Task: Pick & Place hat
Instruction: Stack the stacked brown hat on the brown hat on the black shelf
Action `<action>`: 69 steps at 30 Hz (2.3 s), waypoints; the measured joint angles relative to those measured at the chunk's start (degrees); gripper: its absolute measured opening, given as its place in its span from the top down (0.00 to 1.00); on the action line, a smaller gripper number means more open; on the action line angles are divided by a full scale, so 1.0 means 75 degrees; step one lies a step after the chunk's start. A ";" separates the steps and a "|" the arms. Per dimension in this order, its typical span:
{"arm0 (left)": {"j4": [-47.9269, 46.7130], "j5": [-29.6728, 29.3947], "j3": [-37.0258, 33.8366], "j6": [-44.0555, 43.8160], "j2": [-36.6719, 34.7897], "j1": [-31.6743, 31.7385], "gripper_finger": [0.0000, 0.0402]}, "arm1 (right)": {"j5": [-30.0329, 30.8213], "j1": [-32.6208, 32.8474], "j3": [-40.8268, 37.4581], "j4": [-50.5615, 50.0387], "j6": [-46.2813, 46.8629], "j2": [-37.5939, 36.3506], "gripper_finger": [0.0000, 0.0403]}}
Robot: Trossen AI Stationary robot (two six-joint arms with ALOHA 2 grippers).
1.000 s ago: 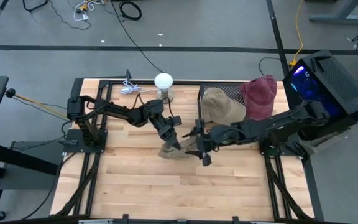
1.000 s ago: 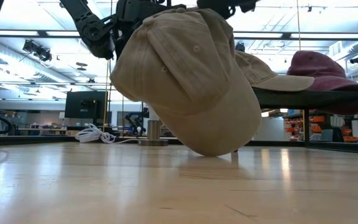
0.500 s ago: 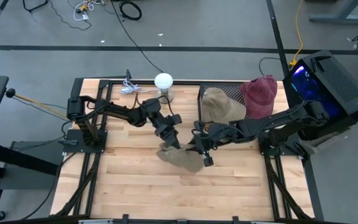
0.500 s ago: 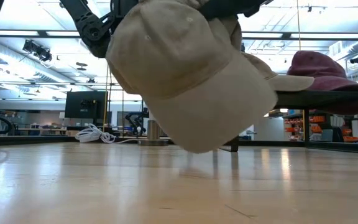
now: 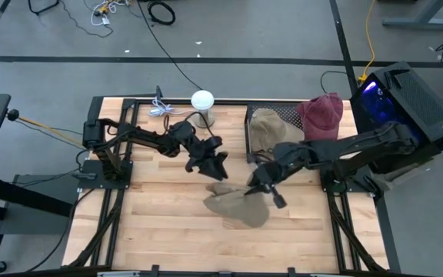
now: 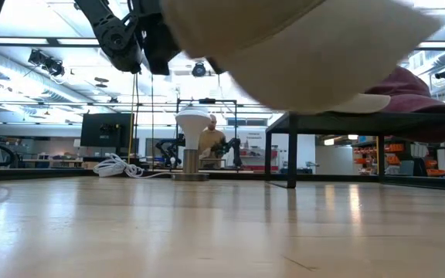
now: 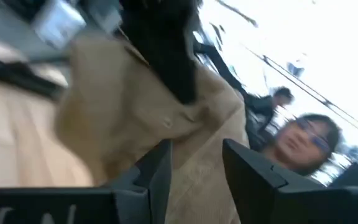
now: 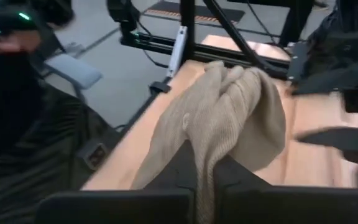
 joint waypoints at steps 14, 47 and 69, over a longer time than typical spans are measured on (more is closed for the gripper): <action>-0.0040 0.1051 0.1326 0.5263 0.0000 -0.0017 0.69 | -0.0549 -0.0006 0.0008 -0.0273 0.2093 -0.1214 1.00; -0.5995 0.0638 0.3739 0.6034 0.0003 0.0064 0.26 | -0.0365 -0.0038 0.0011 -0.1028 0.0961 -0.2153 1.00; -0.7461 -0.1047 0.3739 0.7410 0.0003 -0.0619 0.28 | 0.1618 -0.0268 0.0011 -0.0686 0.0715 -0.2147 1.00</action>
